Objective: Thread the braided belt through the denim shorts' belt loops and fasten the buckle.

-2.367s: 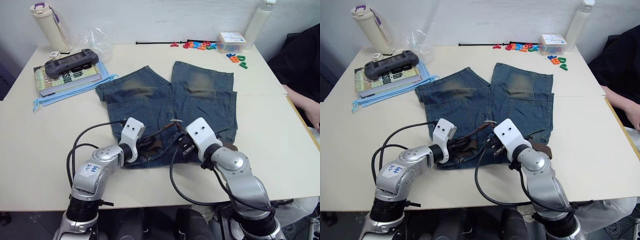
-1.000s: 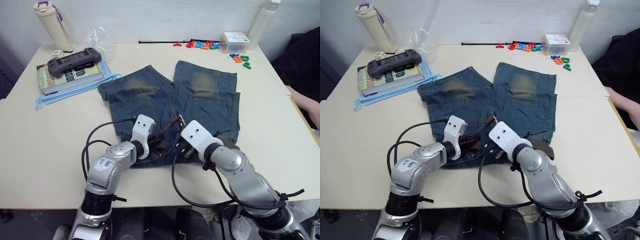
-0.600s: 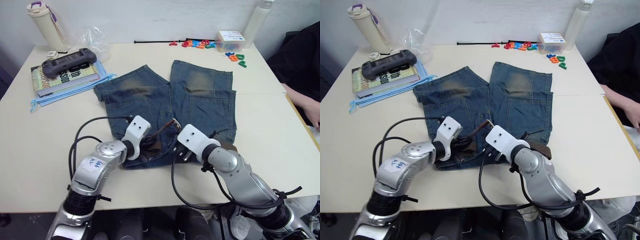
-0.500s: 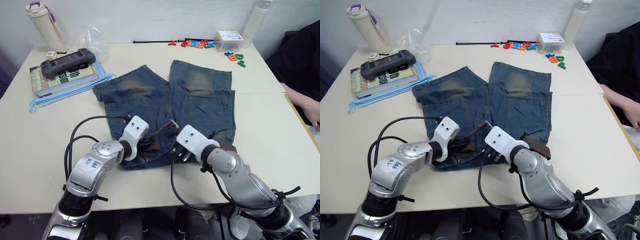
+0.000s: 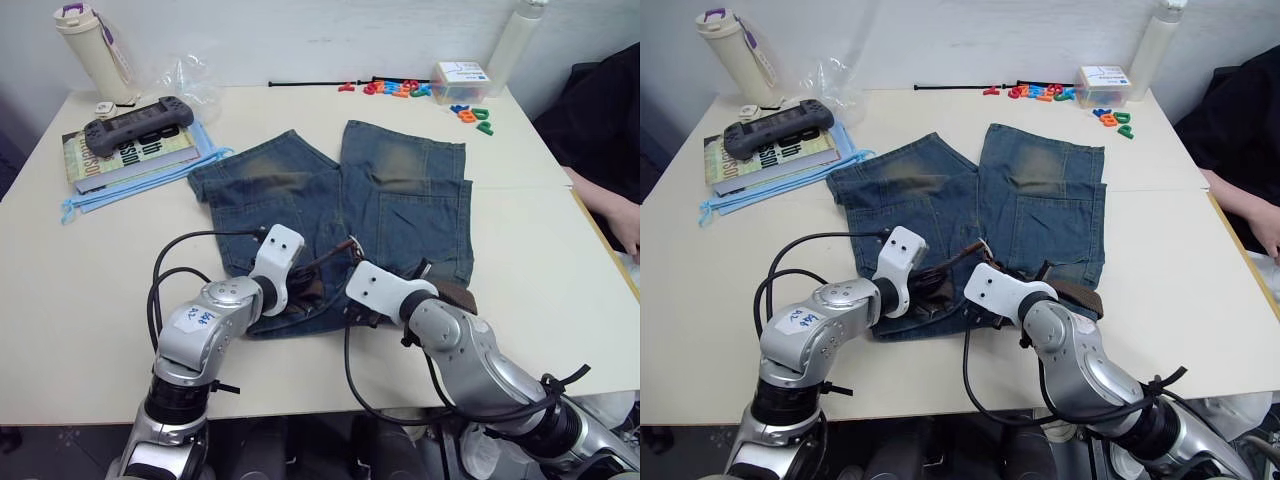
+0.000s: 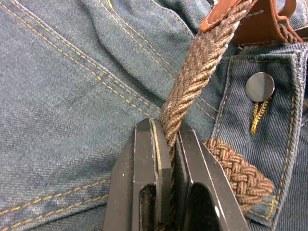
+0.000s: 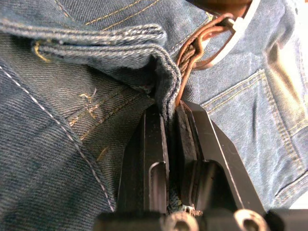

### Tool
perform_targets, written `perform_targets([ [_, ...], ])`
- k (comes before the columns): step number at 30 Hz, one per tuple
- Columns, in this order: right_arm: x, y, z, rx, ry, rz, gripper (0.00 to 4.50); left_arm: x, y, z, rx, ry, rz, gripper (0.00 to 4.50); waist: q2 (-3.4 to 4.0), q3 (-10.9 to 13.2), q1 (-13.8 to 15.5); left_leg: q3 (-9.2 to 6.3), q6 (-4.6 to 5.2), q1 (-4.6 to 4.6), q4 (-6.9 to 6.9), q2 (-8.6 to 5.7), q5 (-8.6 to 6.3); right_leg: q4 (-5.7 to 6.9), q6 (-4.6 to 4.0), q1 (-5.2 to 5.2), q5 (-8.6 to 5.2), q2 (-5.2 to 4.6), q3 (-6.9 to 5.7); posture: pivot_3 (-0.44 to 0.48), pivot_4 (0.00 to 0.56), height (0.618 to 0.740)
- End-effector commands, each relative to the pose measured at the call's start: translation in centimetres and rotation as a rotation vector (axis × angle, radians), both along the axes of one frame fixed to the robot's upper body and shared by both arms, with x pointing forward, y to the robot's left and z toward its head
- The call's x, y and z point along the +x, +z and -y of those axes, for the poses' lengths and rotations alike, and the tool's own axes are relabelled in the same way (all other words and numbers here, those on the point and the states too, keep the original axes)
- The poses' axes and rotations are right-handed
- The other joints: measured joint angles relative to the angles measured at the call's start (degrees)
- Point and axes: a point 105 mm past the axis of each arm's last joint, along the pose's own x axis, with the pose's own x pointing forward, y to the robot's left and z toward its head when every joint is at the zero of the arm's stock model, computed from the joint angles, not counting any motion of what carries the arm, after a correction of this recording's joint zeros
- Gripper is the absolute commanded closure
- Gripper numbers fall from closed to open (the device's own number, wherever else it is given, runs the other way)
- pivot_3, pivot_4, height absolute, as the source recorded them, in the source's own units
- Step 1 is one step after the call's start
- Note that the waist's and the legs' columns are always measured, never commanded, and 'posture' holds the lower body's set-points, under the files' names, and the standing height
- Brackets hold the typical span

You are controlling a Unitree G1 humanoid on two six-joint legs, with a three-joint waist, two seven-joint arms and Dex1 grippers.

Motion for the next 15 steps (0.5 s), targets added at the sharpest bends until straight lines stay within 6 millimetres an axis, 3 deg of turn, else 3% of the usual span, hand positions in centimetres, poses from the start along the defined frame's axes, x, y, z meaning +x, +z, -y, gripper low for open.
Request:
perform_targets([
  [1, -0.5, -0.5, -0.9, -0.021, 0.063, -0.019, 4.48, -0.4, 2.4, 1.5, -0.003, -0.084, 0.105, 4.50, 0.00, 0.00, -0.02, 0.00, 0.00, 0.00, 0.00, 0.00, 0.00, 0.00, 0.00, 0.00, 0.00, 0.00, 0.00, 0.000, 0.150, 0.717],
  [9, -0.3, -0.7, -0.9, -0.009, 0.055, -0.024, 4.48, -0.7, 2.9, 1.3, 0.115, -0.132, 0.185, 4.50, 0.00, 0.00, -0.15, 0.01, -0.04, 0.00, -0.02, 0.00, 0.01, 0.01, 0.00, -0.01, 0.00, 0.01, 0.01, 0.000, 0.150, 0.717],
  [15, -0.2, -0.7, -0.8, 0.036, 0.022, -0.042, 4.48, -1.7, 2.1, -1.7, 0.142, -0.077, 0.143, 4.50, 0.00, 0.00, -0.38, 0.01, -0.08, 0.01, -0.04, 0.03, 0.03, 0.02, 0.00, -0.04, 0.00, 0.05, 0.05, 0.000, 0.150, 0.717],
])
